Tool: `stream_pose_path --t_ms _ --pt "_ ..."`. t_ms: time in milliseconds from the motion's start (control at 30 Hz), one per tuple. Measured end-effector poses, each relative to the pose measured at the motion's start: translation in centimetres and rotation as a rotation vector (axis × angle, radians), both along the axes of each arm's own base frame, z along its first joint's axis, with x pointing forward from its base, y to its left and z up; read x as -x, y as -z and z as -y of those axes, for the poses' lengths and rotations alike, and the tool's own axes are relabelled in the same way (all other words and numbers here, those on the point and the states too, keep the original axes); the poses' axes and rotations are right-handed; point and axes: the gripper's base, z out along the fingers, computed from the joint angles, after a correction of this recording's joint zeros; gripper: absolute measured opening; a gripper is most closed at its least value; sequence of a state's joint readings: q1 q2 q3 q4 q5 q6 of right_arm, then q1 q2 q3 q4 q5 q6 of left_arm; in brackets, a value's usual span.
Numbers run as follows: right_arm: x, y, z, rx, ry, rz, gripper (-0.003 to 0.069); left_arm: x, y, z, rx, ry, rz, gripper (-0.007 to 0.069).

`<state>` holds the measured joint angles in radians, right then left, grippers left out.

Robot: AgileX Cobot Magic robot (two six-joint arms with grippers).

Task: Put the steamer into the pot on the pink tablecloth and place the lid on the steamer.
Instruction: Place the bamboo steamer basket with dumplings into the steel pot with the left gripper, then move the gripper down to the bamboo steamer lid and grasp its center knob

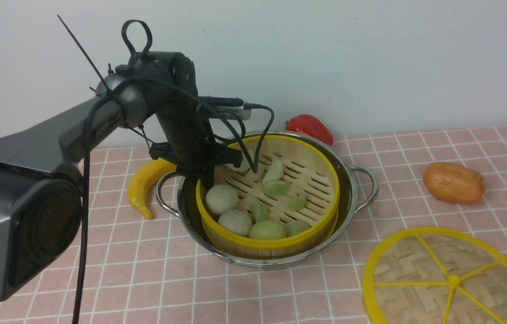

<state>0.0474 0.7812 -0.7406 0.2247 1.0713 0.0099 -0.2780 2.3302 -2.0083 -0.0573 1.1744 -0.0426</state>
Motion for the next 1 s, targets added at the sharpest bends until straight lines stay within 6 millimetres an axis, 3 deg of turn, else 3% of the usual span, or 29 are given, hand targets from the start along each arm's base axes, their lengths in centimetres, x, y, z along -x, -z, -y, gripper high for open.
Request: stream_pose_path --t_ms 233,433,533,633,667,700,733,833,933,967,1000 --pt "0.1 0.1 0.0 0.0 -0.002 -0.01 0.024 0.0 0.0 0.0 0.003 -0.001 -0.002 0.0074" --pt "0.1 0.1 0.0 -0.001 -0.002 -0.011 0.024 0.0 -0.8 0.2 0.019 -0.003 0.004 0.0244" --pt "0.1 0.1 -0.1 -0.005 -0.004 -0.018 0.024 -0.4 -2.8 0.2 0.025 0.001 0.046 0.0339" --pt "0.2 0.1 -0.2 -0.024 -0.005 -0.02 0.024 -1.2 -7.5 0.3 0.045 0.007 0.192 0.0411" --pt "0.2 0.0 -0.3 -0.04 -0.006 -0.02 0.024 -1.2 -9.5 0.2 0.054 0.007 0.25 0.0428" --pt "0.1 -0.1 -0.5 -0.064 -0.006 -0.013 0.024 -0.8 -12.9 0.1 0.076 0.006 0.34 0.0443" --pt "0.1 -0.1 -0.5 -0.068 -0.006 -0.011 0.024 -0.6 -13.9 0.0 0.083 0.006 0.366 0.0444" --pt "-0.3 -0.7 -1.0 -0.127 -0.02 0.049 0.024 2.2 -22.8 -0.7 0.154 0.004 0.592 0.0447" --pt "-0.9 -1.4 -1.3 -0.156 -0.043 0.102 0.024 5.7 -28.9 -1.6 0.207 0.01 0.744 0.0424" --pt "-1.4 -1.6 -1.5 -0.167 -0.057 0.117 0.024 8.2 -32.2 -2.2 0.237 0.027 0.828 0.0392" --pt "-1.8 -1.6 -1.6 -0.178 -0.069 0.118 0.024 9.9 -34.1 -2.6 0.248 0.044 0.881 0.0365"
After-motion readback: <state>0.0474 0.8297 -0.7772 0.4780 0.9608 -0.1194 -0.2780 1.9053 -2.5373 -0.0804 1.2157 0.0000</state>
